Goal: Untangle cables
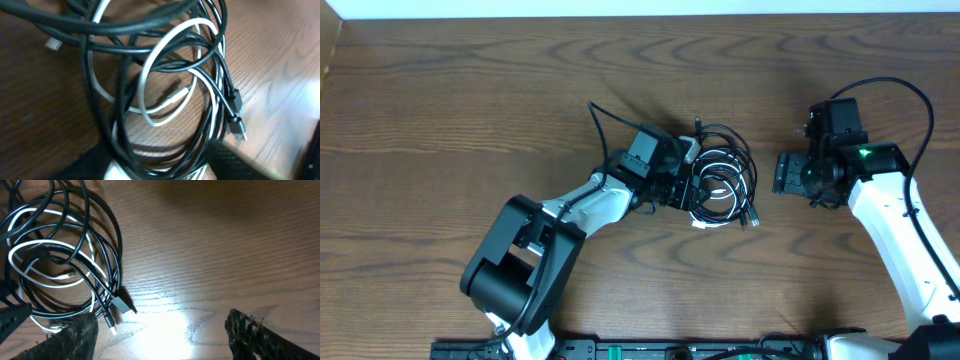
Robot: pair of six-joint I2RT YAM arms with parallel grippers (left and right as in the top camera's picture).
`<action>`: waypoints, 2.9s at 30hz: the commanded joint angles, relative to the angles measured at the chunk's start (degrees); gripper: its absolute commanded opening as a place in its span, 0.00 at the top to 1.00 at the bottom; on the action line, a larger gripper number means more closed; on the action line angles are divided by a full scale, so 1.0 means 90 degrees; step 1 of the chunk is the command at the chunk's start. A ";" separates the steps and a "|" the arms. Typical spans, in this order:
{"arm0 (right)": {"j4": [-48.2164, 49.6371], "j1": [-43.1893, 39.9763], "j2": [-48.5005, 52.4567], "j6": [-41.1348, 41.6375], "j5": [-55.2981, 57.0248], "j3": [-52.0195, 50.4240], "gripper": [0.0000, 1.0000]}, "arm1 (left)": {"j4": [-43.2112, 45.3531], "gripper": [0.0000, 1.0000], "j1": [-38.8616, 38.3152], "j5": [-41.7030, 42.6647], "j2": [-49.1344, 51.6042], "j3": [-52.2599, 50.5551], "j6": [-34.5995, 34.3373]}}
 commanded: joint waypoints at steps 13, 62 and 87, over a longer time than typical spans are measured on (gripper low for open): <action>0.0075 -0.0022 -0.0083 -0.0002 -0.0277 0.0046 0.11 | -0.0736 0.92 0.0872 0.0085 -0.1292 0.0185 -0.0345; 0.3058 0.0464 -0.0080 -0.0748 -0.3079 0.0046 0.30 | 0.2149 0.92 0.0738 0.2688 -0.3922 0.0743 -0.2756; 0.4260 0.0274 -0.1892 -0.0610 -0.1307 0.0049 0.99 | -0.2771 0.62 0.0743 -0.0668 -0.3767 0.0741 0.0328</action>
